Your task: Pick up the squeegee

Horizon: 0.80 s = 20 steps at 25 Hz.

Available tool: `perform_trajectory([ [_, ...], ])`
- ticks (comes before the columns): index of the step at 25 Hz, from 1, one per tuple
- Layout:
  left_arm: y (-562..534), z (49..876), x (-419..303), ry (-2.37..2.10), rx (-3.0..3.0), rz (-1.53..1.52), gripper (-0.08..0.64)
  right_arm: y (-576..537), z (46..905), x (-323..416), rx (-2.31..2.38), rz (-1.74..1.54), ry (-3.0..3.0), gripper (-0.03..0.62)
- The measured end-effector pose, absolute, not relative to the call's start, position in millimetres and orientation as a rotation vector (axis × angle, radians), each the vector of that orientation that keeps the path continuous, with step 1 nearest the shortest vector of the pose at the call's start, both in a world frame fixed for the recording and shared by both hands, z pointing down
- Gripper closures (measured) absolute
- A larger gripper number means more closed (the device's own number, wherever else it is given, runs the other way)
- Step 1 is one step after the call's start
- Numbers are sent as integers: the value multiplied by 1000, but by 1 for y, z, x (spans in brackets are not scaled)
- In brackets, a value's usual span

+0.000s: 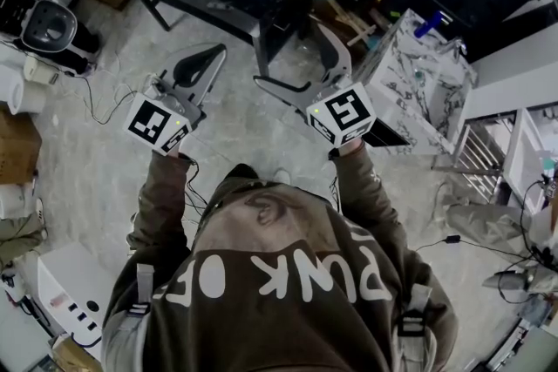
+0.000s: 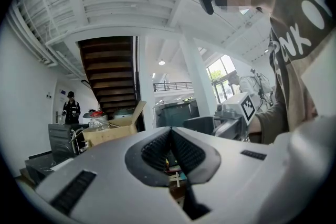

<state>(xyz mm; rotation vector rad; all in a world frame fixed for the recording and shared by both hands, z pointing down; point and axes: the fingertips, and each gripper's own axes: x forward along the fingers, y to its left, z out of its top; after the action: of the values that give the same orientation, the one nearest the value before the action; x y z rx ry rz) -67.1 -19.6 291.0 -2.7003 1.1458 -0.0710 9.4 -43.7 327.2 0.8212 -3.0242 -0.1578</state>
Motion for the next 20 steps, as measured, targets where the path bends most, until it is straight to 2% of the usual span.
perform_trajectory([
  [11, -76, 304, -74, 1180, -2697, -87, 555, -100, 345, 8, 833, -129, -3000, -3],
  [20, -207, 333, -119, 1130, -2729, -47, 555, -234, 385, -33, 939, -83, -2894, -3],
])
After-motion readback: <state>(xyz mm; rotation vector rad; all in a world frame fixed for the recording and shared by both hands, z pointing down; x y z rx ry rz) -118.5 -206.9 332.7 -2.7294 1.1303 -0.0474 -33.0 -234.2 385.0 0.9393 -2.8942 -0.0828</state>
